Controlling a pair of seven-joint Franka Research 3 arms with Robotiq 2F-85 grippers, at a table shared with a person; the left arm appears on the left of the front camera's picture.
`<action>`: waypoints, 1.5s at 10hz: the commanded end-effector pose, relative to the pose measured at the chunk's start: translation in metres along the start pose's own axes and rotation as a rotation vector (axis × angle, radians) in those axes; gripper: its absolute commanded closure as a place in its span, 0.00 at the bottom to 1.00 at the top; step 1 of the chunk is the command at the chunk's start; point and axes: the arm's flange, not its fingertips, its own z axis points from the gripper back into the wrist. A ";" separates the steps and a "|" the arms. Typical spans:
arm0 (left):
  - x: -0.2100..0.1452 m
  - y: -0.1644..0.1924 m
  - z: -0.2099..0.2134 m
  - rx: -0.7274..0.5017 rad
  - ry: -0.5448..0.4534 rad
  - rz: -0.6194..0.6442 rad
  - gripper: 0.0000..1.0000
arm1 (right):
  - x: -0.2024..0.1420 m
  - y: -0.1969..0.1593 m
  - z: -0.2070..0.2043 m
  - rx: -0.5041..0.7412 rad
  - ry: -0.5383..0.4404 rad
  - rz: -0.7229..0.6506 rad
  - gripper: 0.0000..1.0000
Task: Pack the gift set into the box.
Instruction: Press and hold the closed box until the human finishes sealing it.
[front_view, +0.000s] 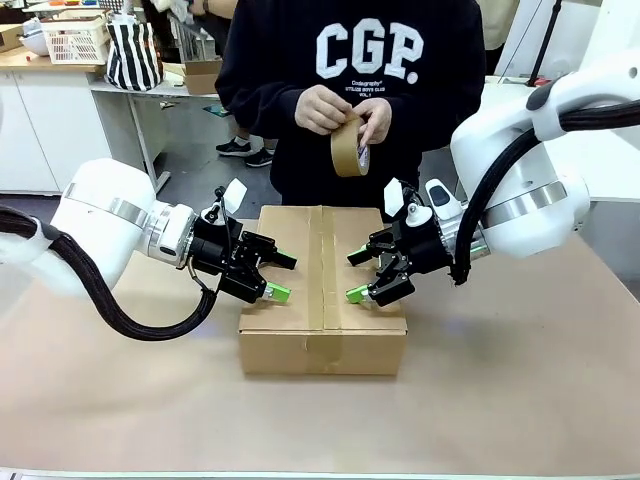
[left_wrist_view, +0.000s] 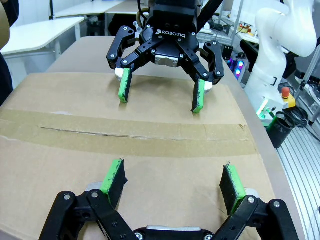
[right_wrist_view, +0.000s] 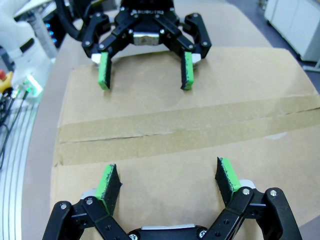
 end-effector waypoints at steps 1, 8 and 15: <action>-0.003 -0.001 0.001 -0.003 -0.005 0.013 0.00 | -0.005 0.002 -0.002 -0.003 0.003 -0.015 0.00; -0.003 -0.001 0.001 -0.003 -0.005 0.013 0.00 | -0.005 0.002 -0.002 -0.003 0.003 -0.015 0.00; -0.003 -0.001 0.001 -0.003 -0.005 0.013 0.00 | -0.005 0.002 -0.002 -0.003 0.003 -0.015 0.00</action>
